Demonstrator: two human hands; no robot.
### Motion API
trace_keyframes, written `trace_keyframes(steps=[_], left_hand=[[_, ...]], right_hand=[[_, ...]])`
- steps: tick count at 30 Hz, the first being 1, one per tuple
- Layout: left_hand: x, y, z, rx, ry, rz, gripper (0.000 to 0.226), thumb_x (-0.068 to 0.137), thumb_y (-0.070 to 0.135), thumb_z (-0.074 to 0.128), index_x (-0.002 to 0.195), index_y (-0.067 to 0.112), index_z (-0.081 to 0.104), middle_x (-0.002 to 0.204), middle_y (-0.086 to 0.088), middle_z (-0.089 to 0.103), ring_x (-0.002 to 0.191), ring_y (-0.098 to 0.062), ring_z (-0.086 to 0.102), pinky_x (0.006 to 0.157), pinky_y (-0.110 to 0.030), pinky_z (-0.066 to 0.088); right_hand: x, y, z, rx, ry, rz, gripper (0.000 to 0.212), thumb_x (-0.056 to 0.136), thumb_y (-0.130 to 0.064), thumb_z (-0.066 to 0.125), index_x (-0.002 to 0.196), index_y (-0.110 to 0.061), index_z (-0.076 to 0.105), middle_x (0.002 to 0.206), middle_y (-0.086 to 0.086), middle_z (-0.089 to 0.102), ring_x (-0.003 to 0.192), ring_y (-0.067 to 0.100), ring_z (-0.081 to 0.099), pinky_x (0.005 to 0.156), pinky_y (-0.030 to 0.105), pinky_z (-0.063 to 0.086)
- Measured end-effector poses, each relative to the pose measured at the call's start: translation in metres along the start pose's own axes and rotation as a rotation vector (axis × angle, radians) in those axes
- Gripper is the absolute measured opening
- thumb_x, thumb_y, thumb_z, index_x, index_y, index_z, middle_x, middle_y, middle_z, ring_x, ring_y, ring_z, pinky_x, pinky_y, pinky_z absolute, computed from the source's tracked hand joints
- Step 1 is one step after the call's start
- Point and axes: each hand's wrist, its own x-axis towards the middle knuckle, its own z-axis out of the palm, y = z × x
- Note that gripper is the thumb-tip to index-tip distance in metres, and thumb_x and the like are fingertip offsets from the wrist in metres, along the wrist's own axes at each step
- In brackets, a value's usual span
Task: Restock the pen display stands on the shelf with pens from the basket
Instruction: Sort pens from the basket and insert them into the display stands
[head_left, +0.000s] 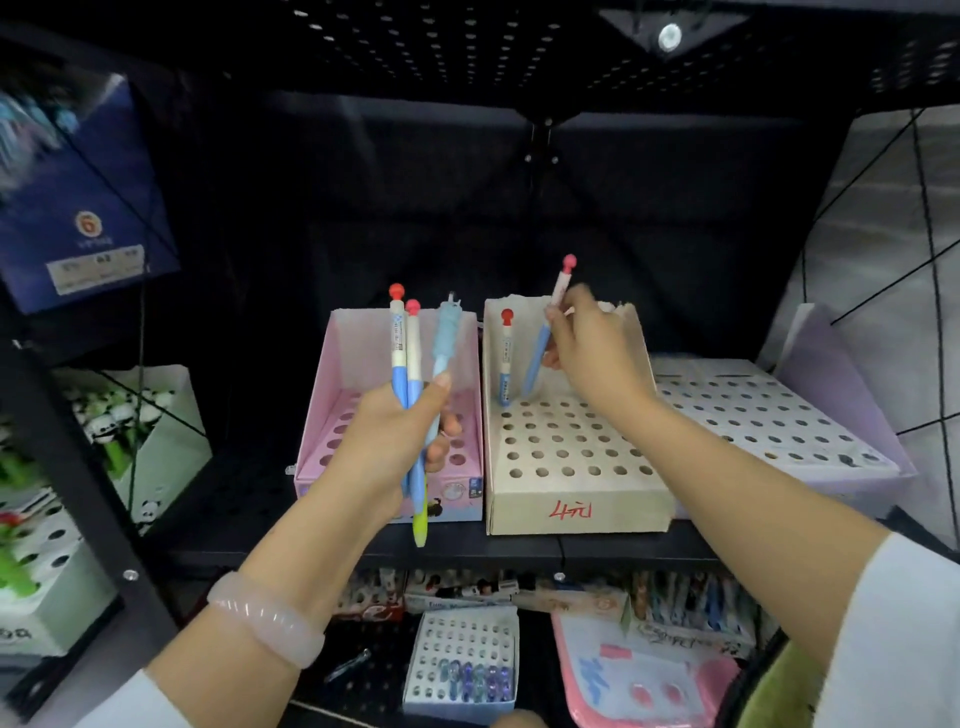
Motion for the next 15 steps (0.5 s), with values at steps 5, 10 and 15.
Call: trace_keyframes(steps=[5,10,15], left_hand=[[0.001,-0.002,0.001,0.008,0.009,0.006,0.022,0.093,0.024,0.054,0.079,0.008,0.053,0.045,0.003,0.054,0.033,-0.007,0.038,0.034,-0.017,0.034],[0.001,-0.004,0.001,0.025,0.013,0.024,0.022,0.093,0.024,0.054,0.077,0.009,0.052,0.046,0.003,0.055,0.033,-0.008,0.039,0.034,-0.017,0.035],[0.000,-0.004,-0.001,0.050,0.009,0.049,0.022,0.093,0.025,0.055,0.080,0.007,0.054,0.047,0.002,0.057,0.033,-0.008,0.039,0.035,-0.018,0.035]], right_hand=[[-0.003,0.001,0.014,-0.035,-0.192,0.068,0.020,0.100,-0.029,0.036,0.102,-0.011,0.043,0.085,0.014,0.065,0.077,0.030,0.066,0.074,0.044,0.055],[-0.012,0.000,0.022,-0.087,-0.332,0.076,0.020,0.099,-0.027,0.039,0.106,-0.009,0.047,0.086,0.014,0.066,0.078,0.030,0.065,0.075,0.042,0.054],[-0.020,-0.014,0.003,0.110,-0.016,0.136,0.015,0.094,-0.033,0.052,0.093,-0.018,0.051,0.072,-0.005,0.060,0.064,0.010,0.059,0.056,0.023,0.048]])
